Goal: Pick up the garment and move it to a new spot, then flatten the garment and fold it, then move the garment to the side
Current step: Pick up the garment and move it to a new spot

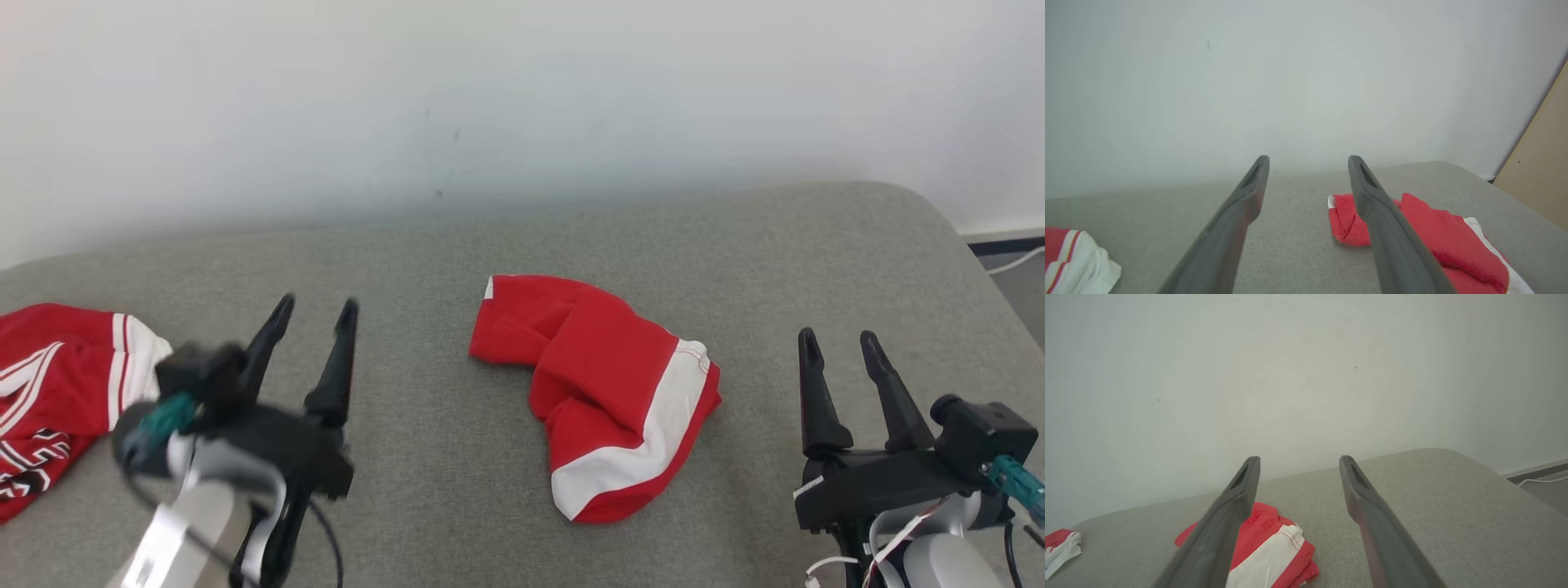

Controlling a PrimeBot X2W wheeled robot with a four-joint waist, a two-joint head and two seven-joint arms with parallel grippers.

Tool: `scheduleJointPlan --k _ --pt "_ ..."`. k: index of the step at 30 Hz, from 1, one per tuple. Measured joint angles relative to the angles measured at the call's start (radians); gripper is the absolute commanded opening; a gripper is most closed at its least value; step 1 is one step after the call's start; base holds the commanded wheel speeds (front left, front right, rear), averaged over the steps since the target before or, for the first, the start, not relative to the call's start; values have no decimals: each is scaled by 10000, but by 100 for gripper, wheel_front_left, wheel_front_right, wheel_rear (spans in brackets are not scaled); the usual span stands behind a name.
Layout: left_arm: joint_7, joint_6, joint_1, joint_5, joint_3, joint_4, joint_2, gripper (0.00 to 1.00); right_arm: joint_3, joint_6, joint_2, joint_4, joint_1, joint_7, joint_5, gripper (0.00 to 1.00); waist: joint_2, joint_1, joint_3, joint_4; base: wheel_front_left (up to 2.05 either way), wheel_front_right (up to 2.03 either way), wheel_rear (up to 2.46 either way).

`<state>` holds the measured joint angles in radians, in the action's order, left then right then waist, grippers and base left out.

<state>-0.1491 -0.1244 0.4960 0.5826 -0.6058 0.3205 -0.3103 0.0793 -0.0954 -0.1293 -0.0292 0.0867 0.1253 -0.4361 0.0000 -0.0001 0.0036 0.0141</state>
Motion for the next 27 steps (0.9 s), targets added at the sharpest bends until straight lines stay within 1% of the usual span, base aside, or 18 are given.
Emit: scheduleJointPlan --k 2,5,7,10,13,18,27 --pt "-405 -4 -826 -35 395 -380 -169 100 2 2 50 -84 -72 113 -8 100 0 0 -104 86 0 0 0" --pt "-907 0 -2044 -282 1498 -481 -25 100 -77 0 125 -125 -121 360 -10 100 0 0 -217 217 0 0 0" --pt "-965 0 -2836 -466 2171 -614 151 100 -61 0 138 -201 -154 500 -10 100 0 0 -263 301 0 0 0" --pt "-980 -2 -3888 -700 3024 -792 623 100 -79 0 165 -270 -207 614 -8 100 -1 -1 -282 379 0 0 0" --pt "-978 0 -4433 -928 3131 -1101 874 100 -59 2 163 -374 -262 694 -6 100 0 0 -199 424 0 0 0" --pt "-980 -2 -4827 -1333 3235 -1716 872 100 -109 46 228 -671 -246 788 -42 100 0 0 -43 424 0 0 0" --pt "-982 -2 -4940 -1916 3607 -2631 1057 100 -48 132 320 -1058 -152 901 -111 100 0 2 117 491 0 0 0"
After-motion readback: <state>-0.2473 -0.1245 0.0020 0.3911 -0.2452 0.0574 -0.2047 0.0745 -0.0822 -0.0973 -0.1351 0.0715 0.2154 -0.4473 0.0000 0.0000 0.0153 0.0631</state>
